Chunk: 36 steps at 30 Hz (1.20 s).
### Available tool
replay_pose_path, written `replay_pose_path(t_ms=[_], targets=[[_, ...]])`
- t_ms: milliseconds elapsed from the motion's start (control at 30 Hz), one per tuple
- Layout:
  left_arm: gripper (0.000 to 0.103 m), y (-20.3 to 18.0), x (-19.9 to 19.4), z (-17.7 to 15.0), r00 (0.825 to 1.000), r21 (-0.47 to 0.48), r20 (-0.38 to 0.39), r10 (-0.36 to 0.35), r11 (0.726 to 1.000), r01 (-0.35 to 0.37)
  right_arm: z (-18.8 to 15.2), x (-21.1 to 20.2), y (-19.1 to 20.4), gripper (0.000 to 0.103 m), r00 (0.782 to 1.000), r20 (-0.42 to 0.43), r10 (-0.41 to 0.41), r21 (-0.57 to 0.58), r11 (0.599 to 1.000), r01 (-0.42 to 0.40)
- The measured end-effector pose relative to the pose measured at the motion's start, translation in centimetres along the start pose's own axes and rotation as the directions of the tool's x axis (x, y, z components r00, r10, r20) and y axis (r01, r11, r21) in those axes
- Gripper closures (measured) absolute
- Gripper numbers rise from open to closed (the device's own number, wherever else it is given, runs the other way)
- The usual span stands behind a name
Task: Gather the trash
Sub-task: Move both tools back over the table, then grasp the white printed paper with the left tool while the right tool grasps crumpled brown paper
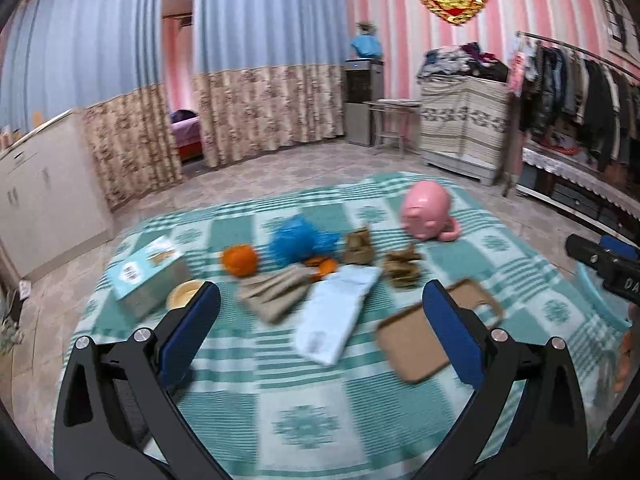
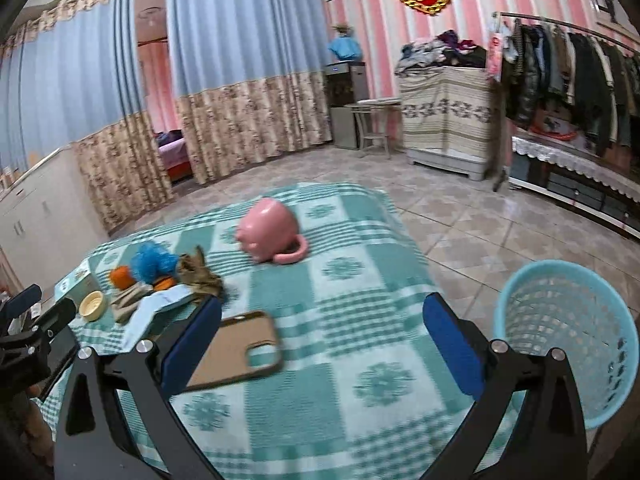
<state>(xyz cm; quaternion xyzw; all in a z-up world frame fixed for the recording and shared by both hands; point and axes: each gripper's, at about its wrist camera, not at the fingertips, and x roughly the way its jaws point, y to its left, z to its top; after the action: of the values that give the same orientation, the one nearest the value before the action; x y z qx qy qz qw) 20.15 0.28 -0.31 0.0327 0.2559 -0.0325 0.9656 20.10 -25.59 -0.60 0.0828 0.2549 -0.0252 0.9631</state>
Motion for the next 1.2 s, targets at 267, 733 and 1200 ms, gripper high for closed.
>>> replay_pose_path(t_ms=[267,733,1200], targets=[[0.005,5.6,1.2,-1.3,0.995,-0.069,-0.049,0.092,0.993,-0.095,1.0,2.6,4.2,0.004,0.998,-0.006,0.063,-0.027,0.998,-0.063],[0.005,4.4,6.6,-3.4,0.985,-0.085,-0.173,0.011,0.996,-0.026,-1.9,6.7,3.4,0.004,0.994,-0.100,-0.039,-0.085,0.996,0.030],[0.012,-0.9,14.6,-1.0,0.943,0.019,-0.300,-0.147,0.987,0.160,-2.1,7.5,-1.1,0.004,0.990,-0.120,-0.069,0.052,0.996,0.076]])
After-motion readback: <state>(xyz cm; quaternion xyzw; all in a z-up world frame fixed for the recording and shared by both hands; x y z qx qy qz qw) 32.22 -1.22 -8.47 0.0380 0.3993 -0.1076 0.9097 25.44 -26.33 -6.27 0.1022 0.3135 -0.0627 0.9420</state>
